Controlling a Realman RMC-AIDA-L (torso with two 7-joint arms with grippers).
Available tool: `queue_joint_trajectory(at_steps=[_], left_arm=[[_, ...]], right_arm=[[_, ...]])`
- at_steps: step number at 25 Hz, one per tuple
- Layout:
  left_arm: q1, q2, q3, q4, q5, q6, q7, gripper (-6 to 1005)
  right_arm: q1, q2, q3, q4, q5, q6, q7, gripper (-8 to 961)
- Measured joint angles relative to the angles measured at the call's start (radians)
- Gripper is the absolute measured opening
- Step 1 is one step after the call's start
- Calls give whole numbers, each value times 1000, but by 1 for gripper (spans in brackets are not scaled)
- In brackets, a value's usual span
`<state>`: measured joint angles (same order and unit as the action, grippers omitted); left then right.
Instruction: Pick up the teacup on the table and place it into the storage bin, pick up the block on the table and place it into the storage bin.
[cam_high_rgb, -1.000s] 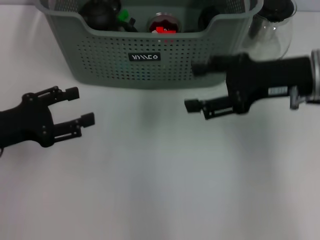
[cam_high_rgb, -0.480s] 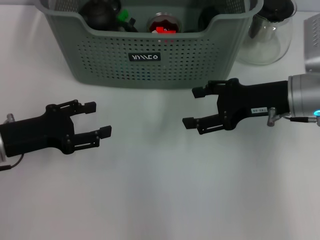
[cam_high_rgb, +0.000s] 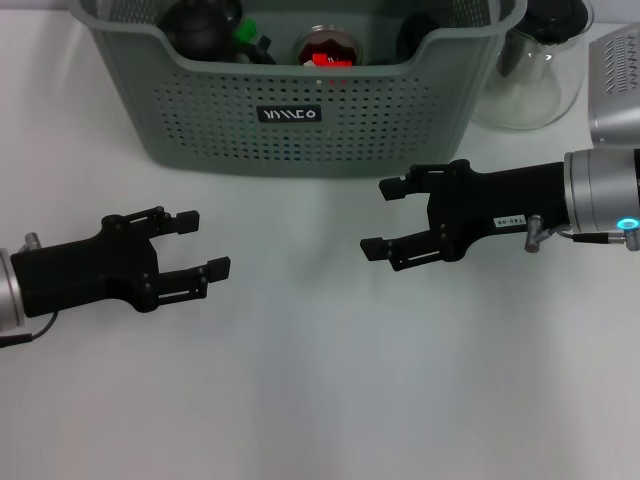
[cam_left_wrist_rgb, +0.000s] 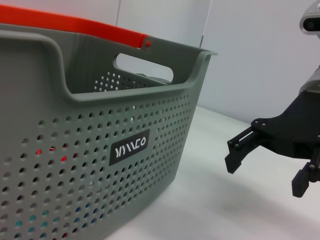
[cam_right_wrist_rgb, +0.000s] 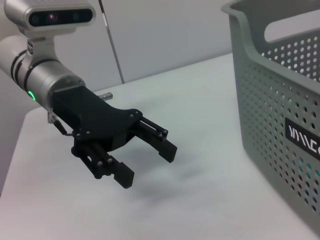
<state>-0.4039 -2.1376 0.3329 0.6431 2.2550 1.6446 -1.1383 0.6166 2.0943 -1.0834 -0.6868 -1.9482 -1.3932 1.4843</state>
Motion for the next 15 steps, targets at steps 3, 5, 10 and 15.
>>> queue_joint_trajectory(at_steps=[3, 5, 10, 15], left_arm=[[0, -1, 1, -5, 0, -4, 3, 781], [0, -1, 1, -10, 0, -7, 9, 781], [-1, -1, 8, -13, 0, -14, 14, 781], [-1, -1, 8, -15, 0, -15, 14, 781]], right_arm=[[0, 0, 0, 8, -8, 9, 0, 924], [1, 0, 0, 17, -16, 20, 1, 924], [3, 1, -1, 31, -26, 37, 5, 925], [3, -1, -1, 38, -26, 42, 5, 925]])
